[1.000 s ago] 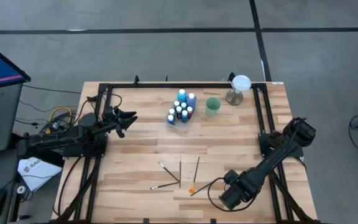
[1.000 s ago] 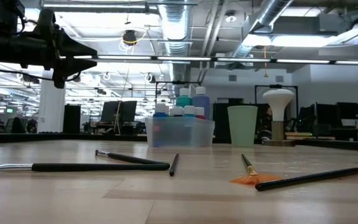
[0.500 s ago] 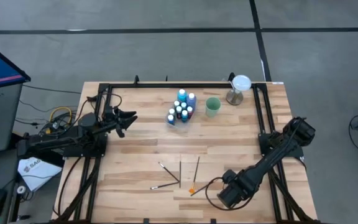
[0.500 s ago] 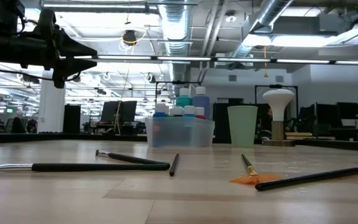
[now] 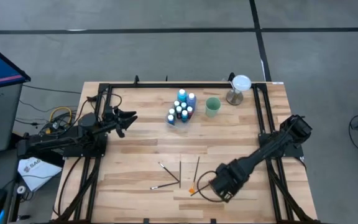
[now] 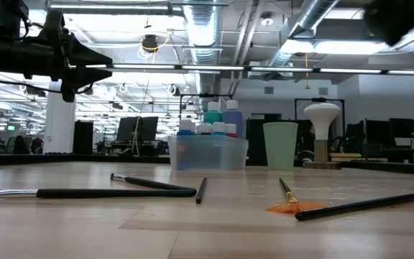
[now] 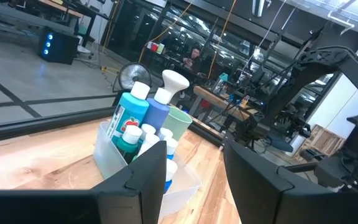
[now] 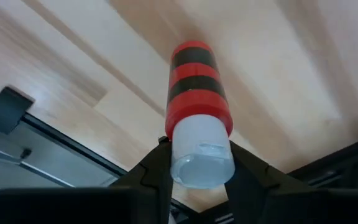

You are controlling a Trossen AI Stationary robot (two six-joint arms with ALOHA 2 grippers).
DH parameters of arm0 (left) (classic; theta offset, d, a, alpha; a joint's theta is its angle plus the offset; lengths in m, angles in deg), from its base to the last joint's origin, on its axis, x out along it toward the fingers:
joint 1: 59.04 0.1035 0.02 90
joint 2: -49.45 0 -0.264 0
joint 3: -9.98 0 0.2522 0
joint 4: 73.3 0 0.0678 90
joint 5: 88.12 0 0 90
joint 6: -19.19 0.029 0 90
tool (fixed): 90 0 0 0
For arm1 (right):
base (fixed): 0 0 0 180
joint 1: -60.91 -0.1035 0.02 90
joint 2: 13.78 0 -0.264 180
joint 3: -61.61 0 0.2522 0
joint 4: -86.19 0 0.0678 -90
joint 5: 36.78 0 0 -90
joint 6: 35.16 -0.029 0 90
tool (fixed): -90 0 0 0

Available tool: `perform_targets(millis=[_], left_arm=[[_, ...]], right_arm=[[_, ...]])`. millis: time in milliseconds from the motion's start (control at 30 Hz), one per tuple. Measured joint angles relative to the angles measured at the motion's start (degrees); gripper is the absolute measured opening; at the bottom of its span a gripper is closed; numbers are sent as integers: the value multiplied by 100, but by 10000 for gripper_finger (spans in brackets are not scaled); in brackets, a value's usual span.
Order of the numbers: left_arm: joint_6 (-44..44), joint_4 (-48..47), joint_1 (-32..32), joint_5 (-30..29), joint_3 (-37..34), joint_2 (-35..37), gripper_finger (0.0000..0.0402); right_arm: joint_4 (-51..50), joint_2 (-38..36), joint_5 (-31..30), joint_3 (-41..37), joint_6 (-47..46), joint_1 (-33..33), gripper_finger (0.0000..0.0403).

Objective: Pick & Place Paint Supplies
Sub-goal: Put the small red paint bottle into the transparent bin

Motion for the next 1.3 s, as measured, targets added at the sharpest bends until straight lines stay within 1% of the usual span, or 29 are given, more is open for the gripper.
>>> perform_targets(millis=[233,400,567,667,733,833,967,1133,1300], left_arm=[[2,0,0,0,0,0,154],[4,0,0,0,0,0,154],[4,0,0,0,0,0,154],[4,0,0,0,0,0,154],[4,0,-2,0,0,0,154],[4,0,0,0,0,0,154],[4,0,-2,0,0,0,154],[4,0,0,0,0,0,154],[-2,0,-1,0,0,0,154]], right_arm=[[-961,0,-153,641,1399,766,105],[-1750,0,-470,1288,2390,1598,105],[-1786,1,-1004,1775,3152,2604,105],[-1600,44,-1162,2006,3540,3207,105],[-1437,53,-1201,2098,3720,3569,105],[-935,52,-1200,2163,3836,4066,105],[-724,52,-1200,2316,3878,4559,105],[-440,52,-1198,2462,3813,4912,105],[-162,50,-1196,2483,3659,5025,105]])
